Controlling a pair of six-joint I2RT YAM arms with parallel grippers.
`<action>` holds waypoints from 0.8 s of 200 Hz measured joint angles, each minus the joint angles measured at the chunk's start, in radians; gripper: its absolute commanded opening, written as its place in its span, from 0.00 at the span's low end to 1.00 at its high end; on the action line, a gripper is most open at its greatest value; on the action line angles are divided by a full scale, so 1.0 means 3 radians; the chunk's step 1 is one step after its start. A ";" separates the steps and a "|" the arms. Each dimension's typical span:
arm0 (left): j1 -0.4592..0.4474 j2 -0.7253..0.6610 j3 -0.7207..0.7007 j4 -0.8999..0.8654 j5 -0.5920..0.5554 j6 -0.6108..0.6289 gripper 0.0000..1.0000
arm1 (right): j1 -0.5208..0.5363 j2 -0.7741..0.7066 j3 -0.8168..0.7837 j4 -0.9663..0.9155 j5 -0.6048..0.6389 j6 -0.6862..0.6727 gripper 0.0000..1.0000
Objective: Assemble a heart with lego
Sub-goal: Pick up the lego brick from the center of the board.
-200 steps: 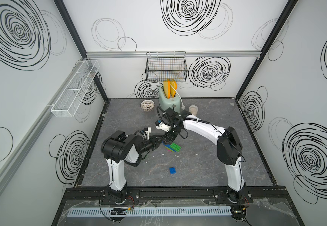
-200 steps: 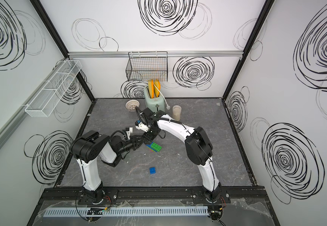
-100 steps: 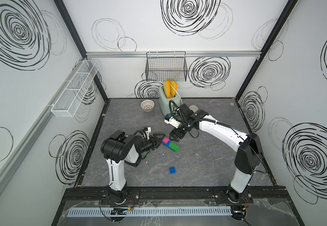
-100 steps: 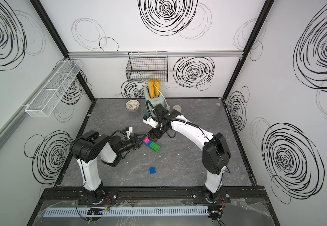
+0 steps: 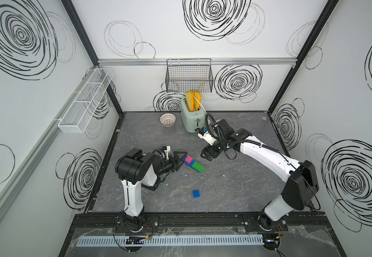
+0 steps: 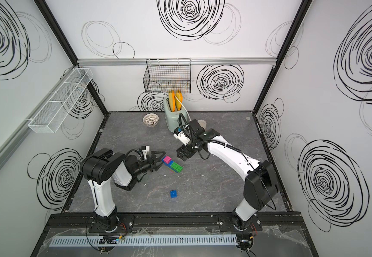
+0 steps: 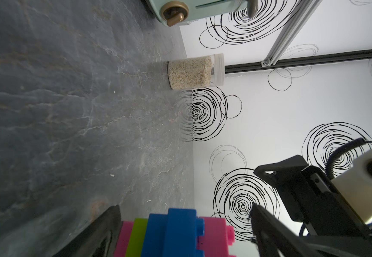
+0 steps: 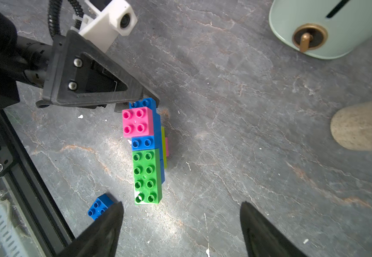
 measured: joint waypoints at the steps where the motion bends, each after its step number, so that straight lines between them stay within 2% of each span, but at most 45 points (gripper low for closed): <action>1: -0.0001 0.0000 0.0000 -0.0001 0.0000 0.0000 0.96 | -0.0003 -0.0004 -0.0008 0.0004 0.0000 0.0000 0.85; 52: -0.0080 0.0029 0.0004 -0.0003 0.0003 0.0000 0.96 | -0.0052 -0.0092 -0.0215 0.0062 0.0022 0.0064 0.86; 160: -0.0182 0.0042 0.0031 -0.0001 0.0017 0.0003 0.88 | -0.0055 -0.0456 -0.0628 0.0128 0.0062 0.0170 0.86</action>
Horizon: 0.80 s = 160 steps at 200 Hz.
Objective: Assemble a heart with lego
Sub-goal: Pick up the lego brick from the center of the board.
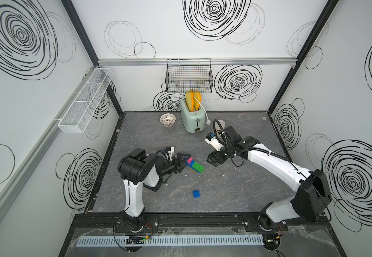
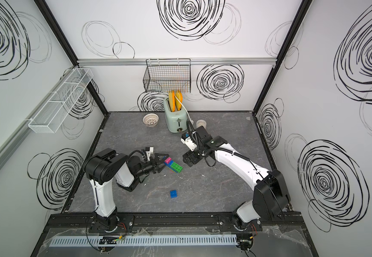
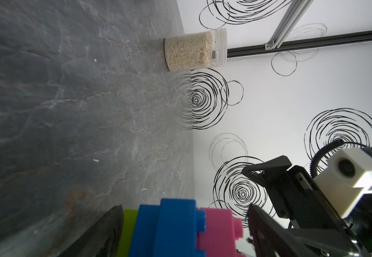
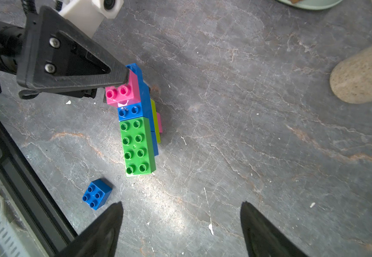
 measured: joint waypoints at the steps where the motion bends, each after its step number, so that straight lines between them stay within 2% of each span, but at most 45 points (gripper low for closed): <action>1: 0.0001 0.0000 0.0000 0.0000 0.0000 0.0000 0.88 | 0.0000 -0.0003 -0.0003 0.0000 0.0000 0.0001 0.86; 31: -0.0006 0.0009 0.0005 0.0015 0.0000 0.0001 0.70 | 0.0025 -0.0088 -0.0080 0.0013 -0.0033 0.0036 0.86; 62: -0.0006 0.0009 0.0033 0.0041 0.0003 0.0000 0.63 | 0.0362 -0.0210 -0.0242 0.0033 0.0097 0.0154 0.85; 122: 0.0010 0.0015 0.0033 0.0047 0.0000 0.0013 0.59 | 0.1417 -0.0273 -0.0765 0.0299 0.0287 0.1024 0.83; 160: 0.0114 0.0036 0.0033 0.0069 -0.0004 0.0013 0.58 | 0.1809 -0.0047 -0.0823 0.0542 0.0376 0.1502 0.80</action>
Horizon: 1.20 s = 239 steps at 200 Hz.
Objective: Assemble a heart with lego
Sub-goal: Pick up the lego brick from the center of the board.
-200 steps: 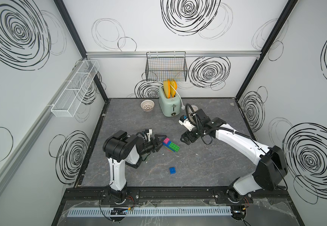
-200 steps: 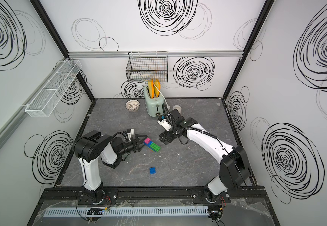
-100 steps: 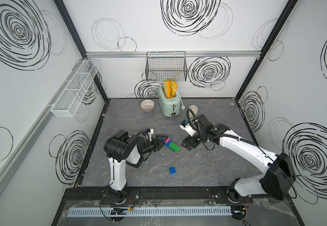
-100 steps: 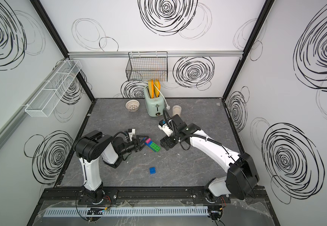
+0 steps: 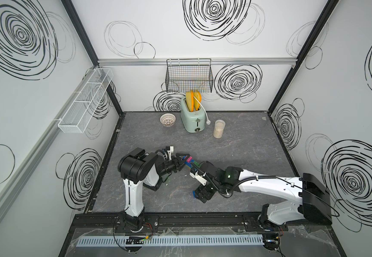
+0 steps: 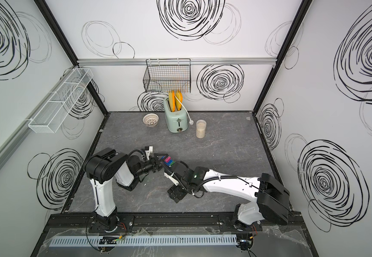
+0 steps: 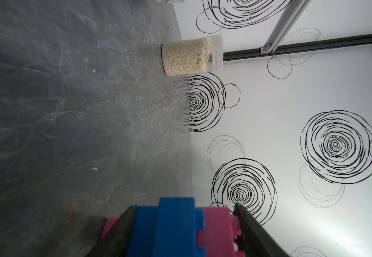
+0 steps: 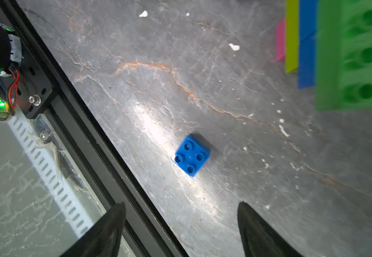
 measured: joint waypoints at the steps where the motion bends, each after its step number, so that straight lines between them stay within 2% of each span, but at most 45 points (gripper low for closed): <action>1: 0.0005 0.0000 0.0000 0.0000 0.0000 0.0000 0.58 | 0.0006 0.0006 0.0000 0.0005 0.0001 0.0011 0.80; 37: 0.0107 0.0000 -0.0005 0.0005 -0.0003 0.0001 0.58 | 0.0118 0.0322 0.0000 0.0145 0.0112 0.0322 0.71; 76: 0.0127 0.0000 -0.0018 0.0013 -0.0003 0.0001 0.58 | 0.0132 0.0450 0.0000 0.0256 0.0256 0.0521 0.65; 125: 0.0127 -0.0001 -0.0019 0.0014 -0.0003 0.0001 0.58 | 0.0132 0.0704 0.0053 0.0348 0.0301 0.0546 0.60; 199: 0.0127 -0.0001 -0.0019 0.0014 -0.0001 0.0000 0.59 | 0.0135 0.0781 0.0075 0.0378 0.0388 0.0540 0.41; 239: 0.0127 -0.0001 -0.0019 0.0014 0.0000 0.0001 0.59 | 0.0146 0.0818 0.0094 0.0379 0.0406 0.0538 0.39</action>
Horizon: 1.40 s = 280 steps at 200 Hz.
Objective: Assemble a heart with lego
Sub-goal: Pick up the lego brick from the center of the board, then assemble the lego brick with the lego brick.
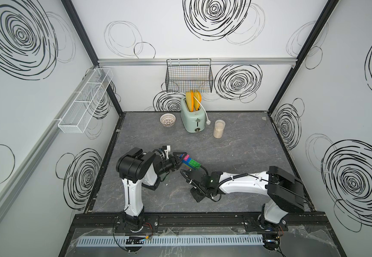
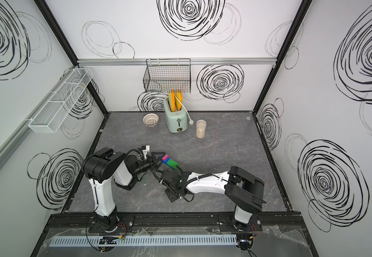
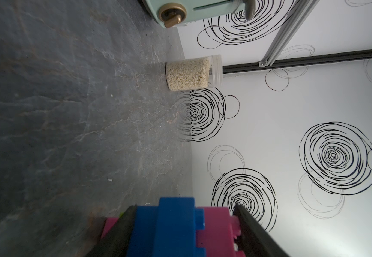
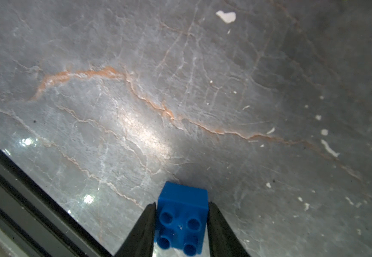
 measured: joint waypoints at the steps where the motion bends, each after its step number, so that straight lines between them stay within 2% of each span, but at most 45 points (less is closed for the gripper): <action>1: 0.0000 0.0000 0.0000 0.0000 0.0000 -0.0001 0.59 | 0.0001 0.0003 0.0003 0.0000 -0.0001 -0.0001 0.39; 45: 0.0000 0.0000 0.0000 0.0000 -0.0001 -0.0001 0.59 | 0.0010 0.0055 0.0053 0.0003 0.0013 -0.0039 0.29; 93: -0.0004 0.0000 0.0001 0.0000 0.0015 0.0000 0.59 | -0.0089 -0.0085 0.0060 -0.0188 0.0052 -0.0332 0.25; 134: -0.0046 0.0017 0.0031 -0.0001 0.0041 0.0003 0.59 | -0.0680 -0.0813 0.0126 -0.0329 -0.0219 -0.0928 0.25; 152: -0.0093 0.0033 0.0062 -0.0003 0.0069 0.0003 0.59 | -0.0999 -0.0961 0.0264 -0.0403 -0.0323 -0.1169 0.25; 171: -0.0151 0.0042 0.0094 -0.0013 0.0112 0.0031 0.59 | -0.1279 -0.0942 0.0434 -0.0470 -0.0439 -0.1399 0.25; 192: -0.0212 0.0069 0.0141 -0.0024 0.0192 0.0058 0.59 | -0.1436 -0.0820 0.0590 -0.0595 -0.0577 -0.1643 0.24; 232: -0.0324 0.0106 0.0207 -0.0038 0.0309 0.0090 0.59 | -0.1483 -0.0538 0.0720 -0.0802 -0.0724 -0.1935 0.24; 280: -0.0357 0.0134 0.0245 -0.0039 0.0351 0.0100 0.58 | -0.1489 -0.0465 0.0828 -0.0980 -0.0748 -0.2054 0.24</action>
